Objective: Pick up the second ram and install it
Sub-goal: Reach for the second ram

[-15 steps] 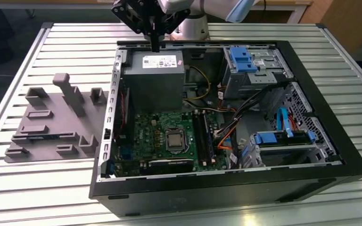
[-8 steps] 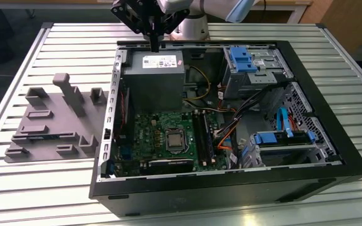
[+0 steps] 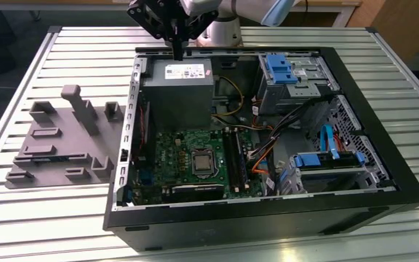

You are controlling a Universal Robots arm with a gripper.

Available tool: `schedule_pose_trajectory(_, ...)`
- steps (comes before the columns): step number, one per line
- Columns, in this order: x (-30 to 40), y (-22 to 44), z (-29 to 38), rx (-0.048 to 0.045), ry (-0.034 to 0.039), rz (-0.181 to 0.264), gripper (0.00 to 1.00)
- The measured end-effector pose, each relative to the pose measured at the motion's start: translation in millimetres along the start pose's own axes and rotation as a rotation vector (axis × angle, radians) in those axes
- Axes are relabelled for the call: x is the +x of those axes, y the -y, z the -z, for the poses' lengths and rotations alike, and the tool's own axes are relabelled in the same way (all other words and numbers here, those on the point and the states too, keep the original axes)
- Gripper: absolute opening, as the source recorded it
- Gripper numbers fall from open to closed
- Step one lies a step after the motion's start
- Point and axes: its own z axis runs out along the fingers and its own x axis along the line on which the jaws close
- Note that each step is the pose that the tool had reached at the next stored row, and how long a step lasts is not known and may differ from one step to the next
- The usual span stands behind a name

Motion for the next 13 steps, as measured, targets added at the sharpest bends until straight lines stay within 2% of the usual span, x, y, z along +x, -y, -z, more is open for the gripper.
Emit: schedule_pose_trajectory(13, 5.0, 0.4, 0.1, 0.0001, 0.0000, 0.000, 0.11)
